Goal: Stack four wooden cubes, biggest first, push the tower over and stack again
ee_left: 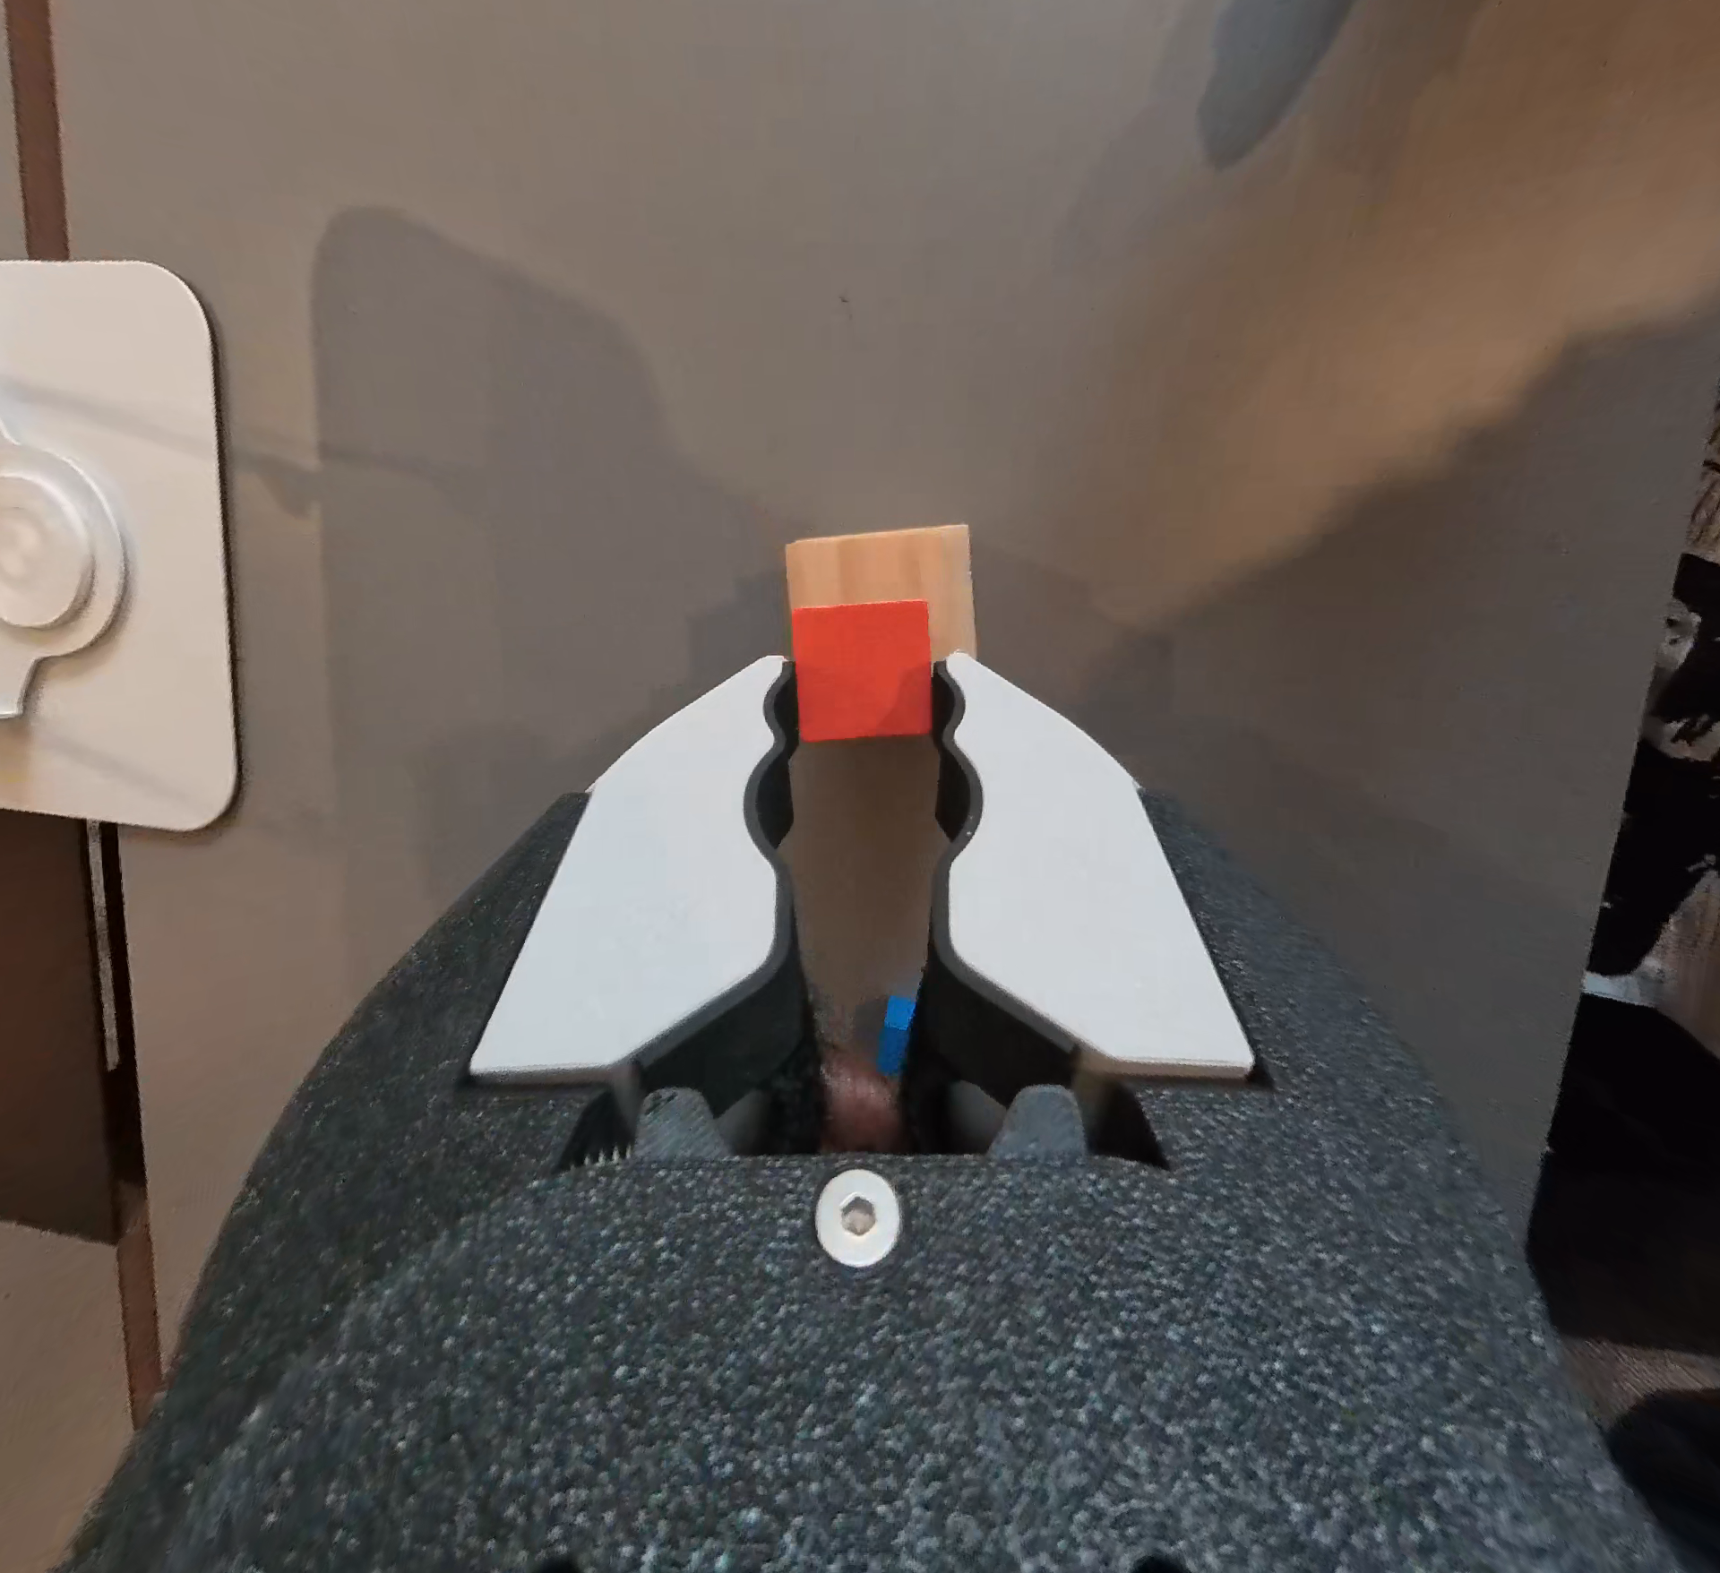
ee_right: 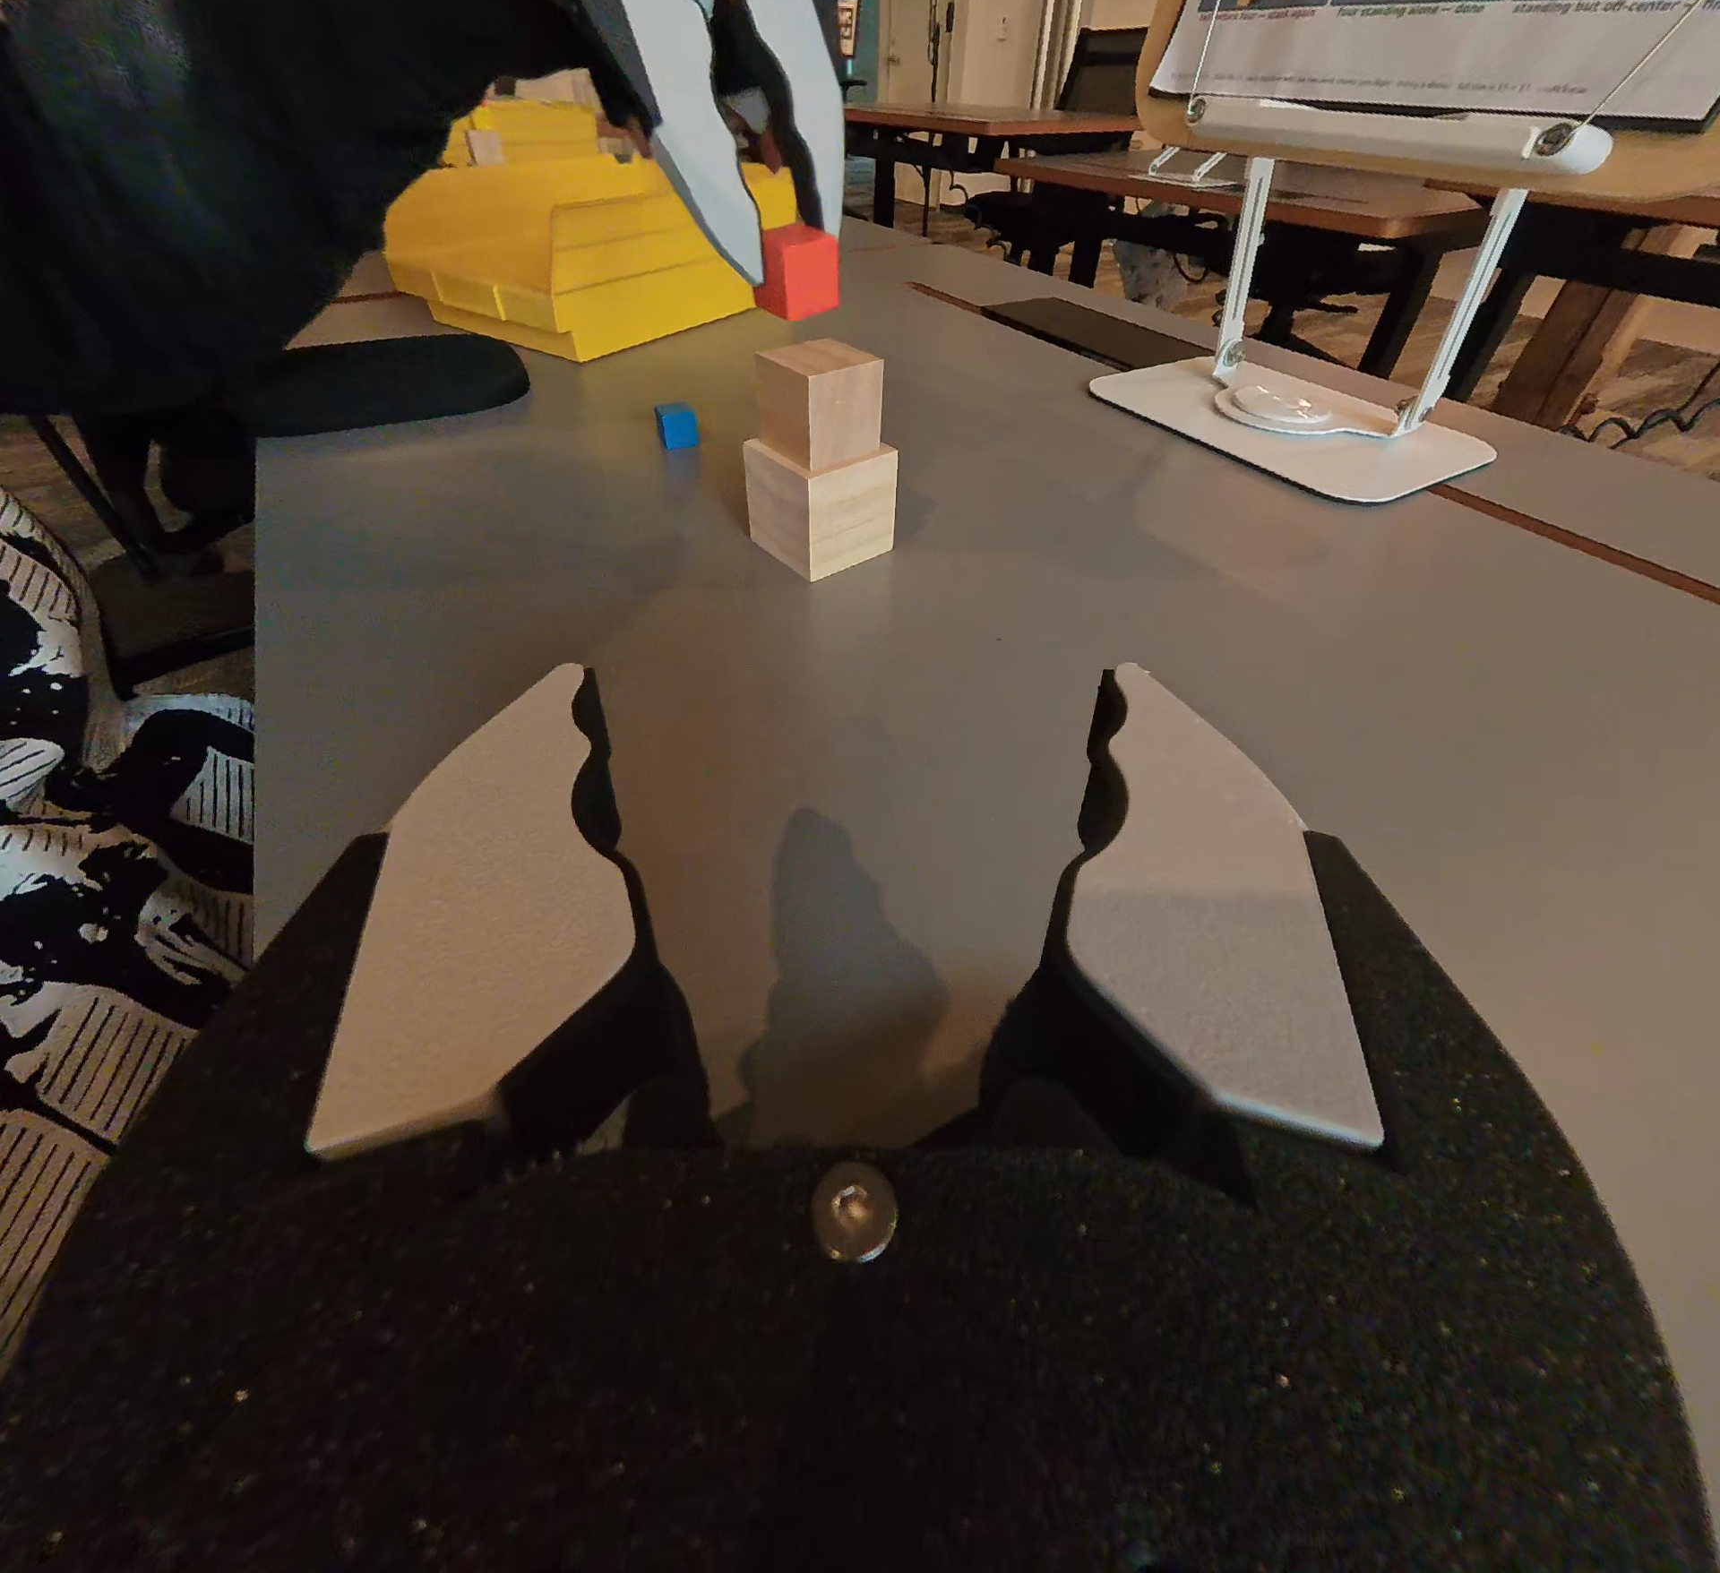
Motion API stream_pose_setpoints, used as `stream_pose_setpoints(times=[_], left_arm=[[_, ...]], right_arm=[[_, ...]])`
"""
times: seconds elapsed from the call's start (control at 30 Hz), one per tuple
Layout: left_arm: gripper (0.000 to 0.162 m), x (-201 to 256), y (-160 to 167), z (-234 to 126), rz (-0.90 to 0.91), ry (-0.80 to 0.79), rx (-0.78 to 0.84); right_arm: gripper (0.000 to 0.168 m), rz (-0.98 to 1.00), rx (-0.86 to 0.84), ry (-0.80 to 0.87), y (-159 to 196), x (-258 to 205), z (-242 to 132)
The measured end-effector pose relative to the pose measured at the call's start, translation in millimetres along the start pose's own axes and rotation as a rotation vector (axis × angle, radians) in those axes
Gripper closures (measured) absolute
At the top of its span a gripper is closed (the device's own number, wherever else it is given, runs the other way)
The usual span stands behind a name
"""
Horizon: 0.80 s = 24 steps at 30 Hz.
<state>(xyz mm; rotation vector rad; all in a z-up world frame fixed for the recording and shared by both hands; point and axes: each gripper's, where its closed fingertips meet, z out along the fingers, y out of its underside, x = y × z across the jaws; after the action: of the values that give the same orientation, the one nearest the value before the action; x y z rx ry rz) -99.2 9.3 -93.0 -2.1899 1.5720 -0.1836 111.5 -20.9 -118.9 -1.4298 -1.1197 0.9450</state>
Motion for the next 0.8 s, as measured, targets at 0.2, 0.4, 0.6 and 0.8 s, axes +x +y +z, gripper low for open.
stream_pose_setpoints(times=[0.2,0.4,0.6,0.8], left_arm=[[0.135,-5,-2,9,-0.028,0.036,-0.004],[0.135,-6,-4,16,-0.050,0.045,0.029],[0.135,-5,-5,21,-0.039,0.050,0.019],[0.135,-5,-5,20,-0.042,0.056,0.023]], right_arm=[[0.070,0.002,-0.001,0.000,0,0,0],[0.070,0.002,-0.002,0.000,0,0,0],[0.070,0.002,-0.002,0.000,0,0,1],[0.070,0.002,-0.001,0.000,0,0,1]])
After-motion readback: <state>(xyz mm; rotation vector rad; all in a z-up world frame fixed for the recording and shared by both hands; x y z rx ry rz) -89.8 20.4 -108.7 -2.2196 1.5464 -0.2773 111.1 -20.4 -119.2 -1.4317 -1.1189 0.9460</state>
